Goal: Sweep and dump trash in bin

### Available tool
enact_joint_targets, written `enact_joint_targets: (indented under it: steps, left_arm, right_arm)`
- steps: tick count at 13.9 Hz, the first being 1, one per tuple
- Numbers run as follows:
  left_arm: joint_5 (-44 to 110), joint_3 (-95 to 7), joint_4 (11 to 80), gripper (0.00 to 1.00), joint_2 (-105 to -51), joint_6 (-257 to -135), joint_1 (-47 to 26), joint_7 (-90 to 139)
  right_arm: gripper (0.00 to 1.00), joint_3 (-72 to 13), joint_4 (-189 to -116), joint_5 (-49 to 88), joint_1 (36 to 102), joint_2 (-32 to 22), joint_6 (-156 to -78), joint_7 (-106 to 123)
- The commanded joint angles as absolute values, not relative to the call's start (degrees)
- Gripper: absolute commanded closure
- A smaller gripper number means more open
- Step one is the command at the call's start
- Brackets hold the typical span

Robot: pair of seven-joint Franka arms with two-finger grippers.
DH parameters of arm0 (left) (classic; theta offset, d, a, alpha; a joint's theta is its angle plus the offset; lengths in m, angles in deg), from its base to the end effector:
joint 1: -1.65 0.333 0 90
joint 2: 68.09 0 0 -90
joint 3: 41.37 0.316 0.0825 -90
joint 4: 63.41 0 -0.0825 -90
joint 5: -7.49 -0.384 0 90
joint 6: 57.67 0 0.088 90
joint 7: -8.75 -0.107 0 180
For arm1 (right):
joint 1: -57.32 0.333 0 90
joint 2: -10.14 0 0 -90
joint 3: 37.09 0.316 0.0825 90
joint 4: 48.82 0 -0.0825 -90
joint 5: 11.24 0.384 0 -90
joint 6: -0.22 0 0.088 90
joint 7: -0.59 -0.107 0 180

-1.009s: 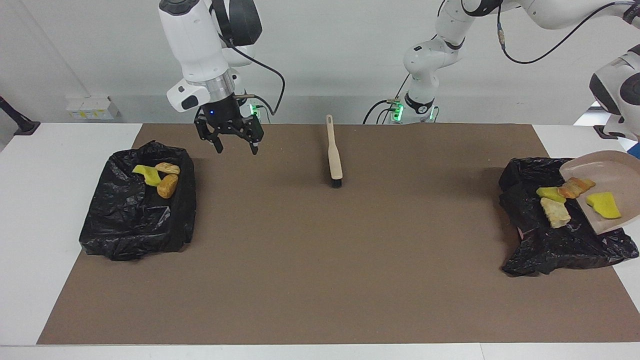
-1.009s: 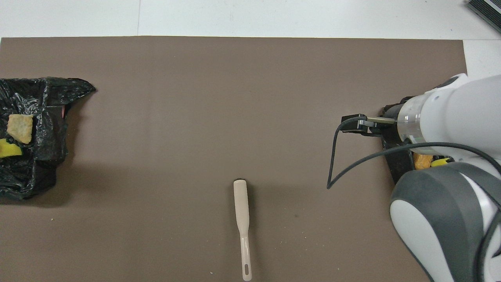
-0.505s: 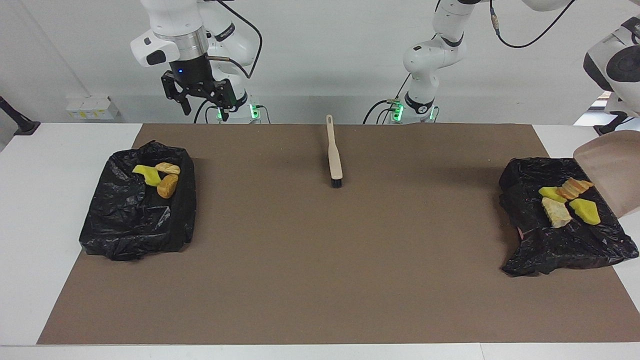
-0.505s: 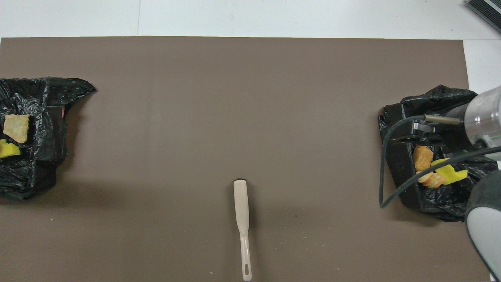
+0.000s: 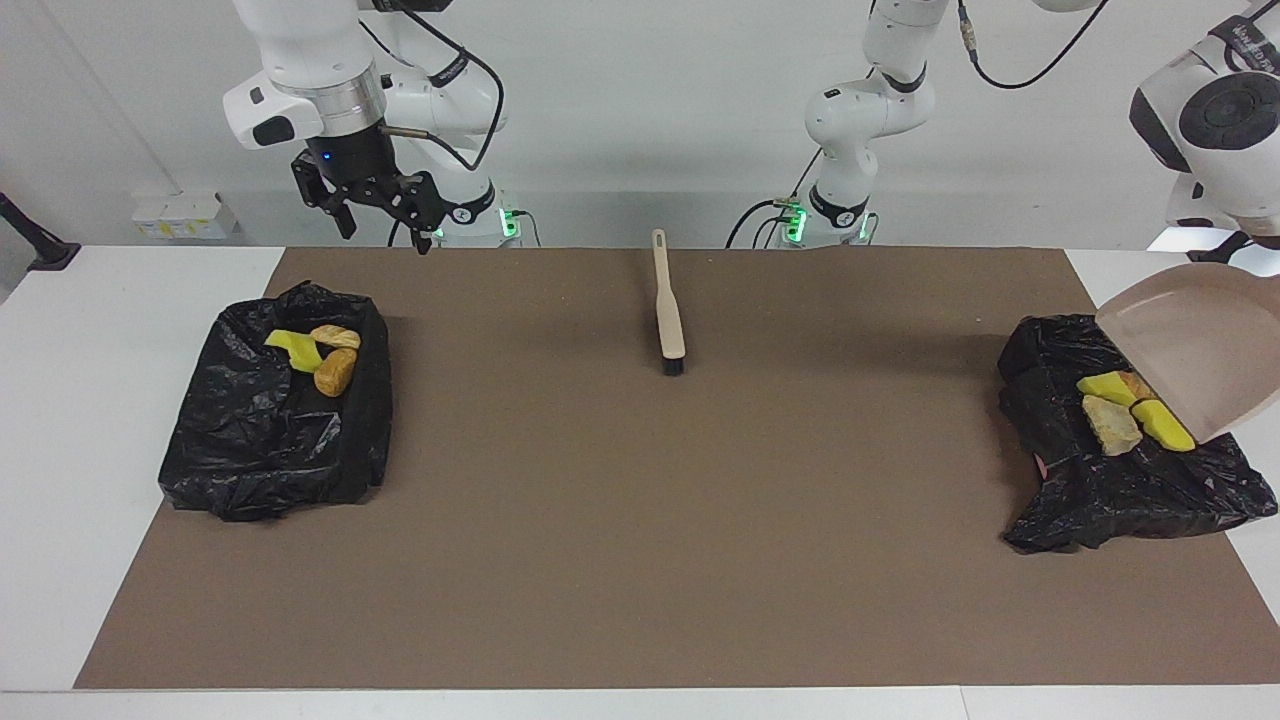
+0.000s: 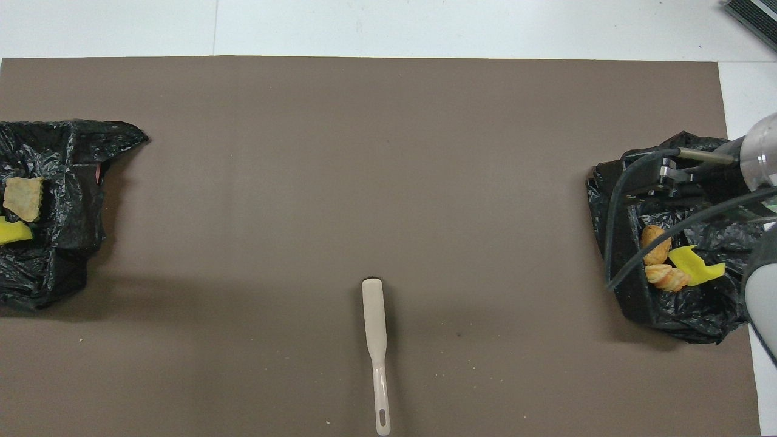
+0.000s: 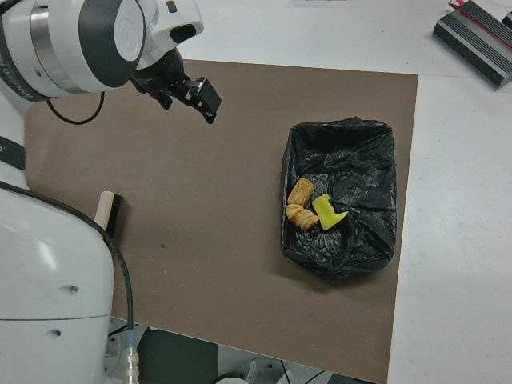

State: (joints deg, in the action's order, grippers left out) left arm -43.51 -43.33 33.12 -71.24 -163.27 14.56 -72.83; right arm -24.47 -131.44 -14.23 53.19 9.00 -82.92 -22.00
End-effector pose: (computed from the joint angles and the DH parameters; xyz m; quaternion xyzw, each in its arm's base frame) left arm 0.5730 0.1742 0.5923 -0.6814 0.5981 0.2706 0.3236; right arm 0.5433 0.0735 0.6635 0.9918 -0.1257 0.0014 0.0243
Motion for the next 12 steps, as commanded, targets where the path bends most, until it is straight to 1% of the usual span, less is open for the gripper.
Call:
enact_joint_targets:
  steps: [1, 8, 10, 12]
  left_arm:
    - [-36.92, -43.21, 33.62, 1.00, -69.59, -161.30, 13.87, -69.23]
    - [-14.69, -44.18, 35.29, 1.00, -68.45, -155.24, 11.67, -52.19]
    - [-13.61, -44.27, 36.25, 1.00, -67.57, -153.22, 8.87, -46.21]
    - [-8.97, -44.27, 36.43, 1.00, -67.21, -150.58, 6.50, -39.02]
  right_arm:
    - [0.00, -24.00, -130.91, -14.41, 52.57, 9.08, -82.49, -21.47]
    - [0.00, -24.00, -131.00, -14.32, 52.66, 9.17, -82.49, -21.38]
    - [0.00, -24.00, -131.52, -12.93, 52.66, 9.26, -82.58, -21.20]
    - [0.00, -24.00, -131.44, -12.12, 52.31, 9.26, -82.75, -21.12]
